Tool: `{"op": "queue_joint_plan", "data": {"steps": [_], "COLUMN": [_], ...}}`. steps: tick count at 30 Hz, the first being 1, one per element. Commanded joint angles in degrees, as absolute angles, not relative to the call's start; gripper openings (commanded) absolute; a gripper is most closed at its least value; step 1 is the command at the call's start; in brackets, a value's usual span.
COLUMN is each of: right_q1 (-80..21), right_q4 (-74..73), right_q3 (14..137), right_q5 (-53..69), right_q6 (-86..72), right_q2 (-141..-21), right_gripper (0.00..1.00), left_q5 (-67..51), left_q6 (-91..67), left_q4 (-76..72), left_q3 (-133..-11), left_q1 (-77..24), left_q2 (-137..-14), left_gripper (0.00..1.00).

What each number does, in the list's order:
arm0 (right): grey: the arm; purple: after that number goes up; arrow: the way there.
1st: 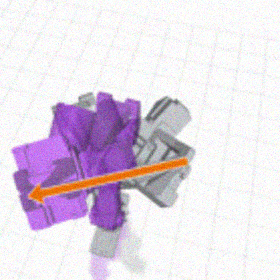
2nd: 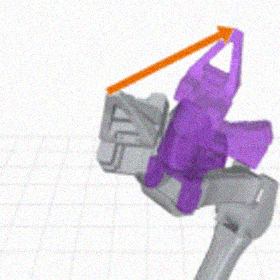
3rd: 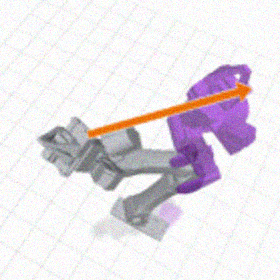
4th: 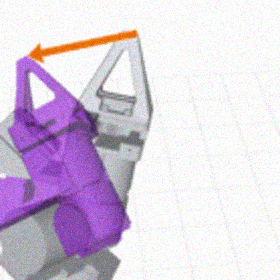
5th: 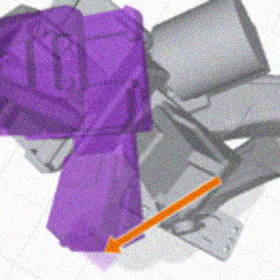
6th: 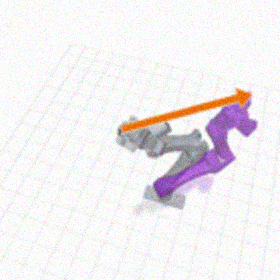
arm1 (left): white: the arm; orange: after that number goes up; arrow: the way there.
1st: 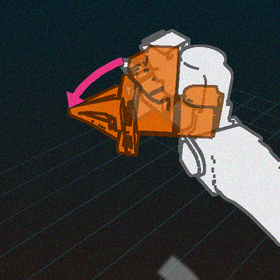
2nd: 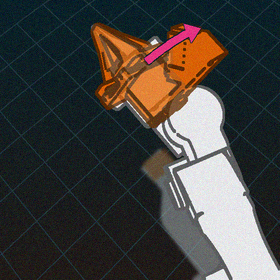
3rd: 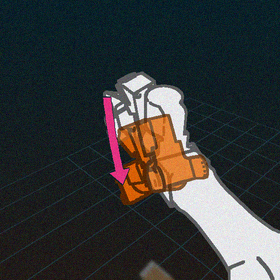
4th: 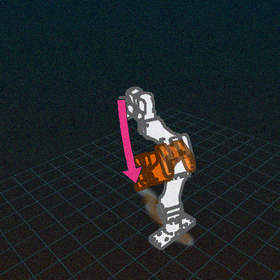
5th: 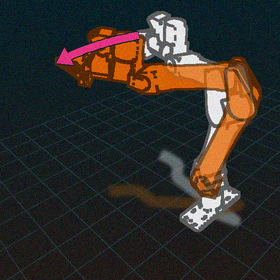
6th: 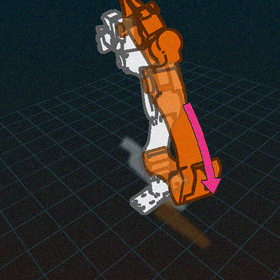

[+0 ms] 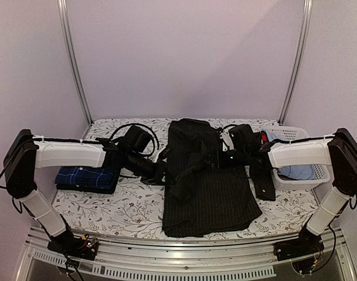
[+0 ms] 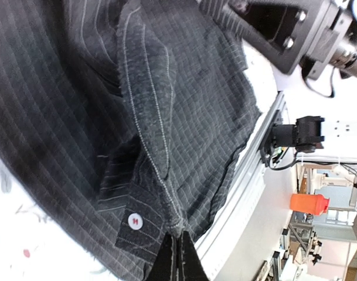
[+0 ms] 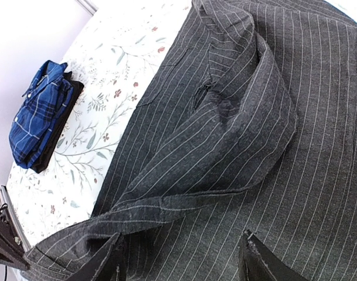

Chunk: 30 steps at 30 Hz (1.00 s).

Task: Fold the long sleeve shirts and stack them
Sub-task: Smooth out the 1/3-folded shirt at the center of the board.

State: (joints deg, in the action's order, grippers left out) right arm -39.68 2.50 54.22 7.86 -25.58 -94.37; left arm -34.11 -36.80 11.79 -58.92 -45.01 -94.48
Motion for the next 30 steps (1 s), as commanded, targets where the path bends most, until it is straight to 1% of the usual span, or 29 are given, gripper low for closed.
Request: {"op": "queue_joint_plan", "data": {"steps": [1, 5, 6, 8, 9, 12, 14, 15, 16, 17, 18, 19, 22, 23, 28, 30], "right_q1": [-38.9, -38.1, -38.1, -38.1, -38.1, -38.1, -38.1, -38.1, -38.1, -38.0, -38.1, -38.1, -38.4, -38.8, -40.5, -40.6], "right_q4": [0.1, 0.1, 0.1, 0.1, 0.1, 0.1, 0.1, 0.1, 0.1, 0.1, -0.7, -1.4, -2.2, -2.8, -4.9, -4.9], "right_q3": [58.2, 60.4, 60.7, 60.8, 60.7, 60.0, 59.0, 58.4, 57.9, 57.3, 56.6, 56.0, 54.6, 54.4, 52.9, 51.8], "right_q5": [6.1, 6.5, 6.5, 6.8, 6.9, 7.1, 6.9, 6.8, 6.7, 6.6, 6.6, 6.5, 6.3, 6.2, 5.5, 5.5], "right_q6": [-26.7, -26.9, -26.9, -26.9, -26.9, -27.0, -27.2, -27.3, -27.4, -27.3, -27.3, -27.4, -27.4, -27.2, -27.1, -27.6], "right_q2": [-98.0, -99.7, -99.8, -99.9, -100.0, -100.0, -99.5, -99.1, -98.8, -98.2, -98.0, -97.5, -96.1, -95.8, -93.1, -92.1], "right_gripper": [0.63, 0.63, 0.63, 0.63, 0.63, 0.63, 0.63, 0.63, 0.63, 0.63, 0.63, 0.63, 0.63, 0.63, 0.63, 0.63], "left_q5": [-29.8, -32.6, -30.3, -21.3, -18.8, -11.3, -9.1, -9.3, -9.6, -10.0, -10.6, -11.5, -14.0, -14.8, -12.9, -12.0], "left_q6": [-35.0, -34.0, -31.4, -26.2, -24.8, -21.8, -20.6, -19.9, -19.6, -19.6, -19.6, -19.8, -21.2, -22.1, -24.5, -24.9], "left_q4": [20.4, 20.6, 24.8, 34.6, 38.3, 45.1, 48.4, 48.8, 48.5, 47.7, 46.6, 45.4, 40.7, 39.2, 35.6, 34.6], "left_q3": [-60.6, -64.0, -67.0, -74.3, -76.3, -79.3, -80.5, -80.8, -81.1, -81.1, -80.9, -80.6, -79.1, -78.6, -76.2, -75.3], "left_q1": [-46.5, -47.6, -49.0, -52.2, -52.9, -55.8, -57.6, -58.6, -59.5, -60.6, -61.3, -61.8, -61.8, -61.8, -60.9, -60.4], "left_q2": [-90.8, -90.3, -91.3, -94.7, -96.5, -100.8, -103.6, -104.7, -105.9, -106.2, -106.4, -106.4, -104.8, -104.1, -101.3, -100.8], "left_gripper": [0.0, 0.0, 0.0, 0.0, 0.0, 0.0, 0.0, 0.02, 0.1, 0.25, 0.37, 0.41, 0.47, 0.47, 0.45, 0.42]}}
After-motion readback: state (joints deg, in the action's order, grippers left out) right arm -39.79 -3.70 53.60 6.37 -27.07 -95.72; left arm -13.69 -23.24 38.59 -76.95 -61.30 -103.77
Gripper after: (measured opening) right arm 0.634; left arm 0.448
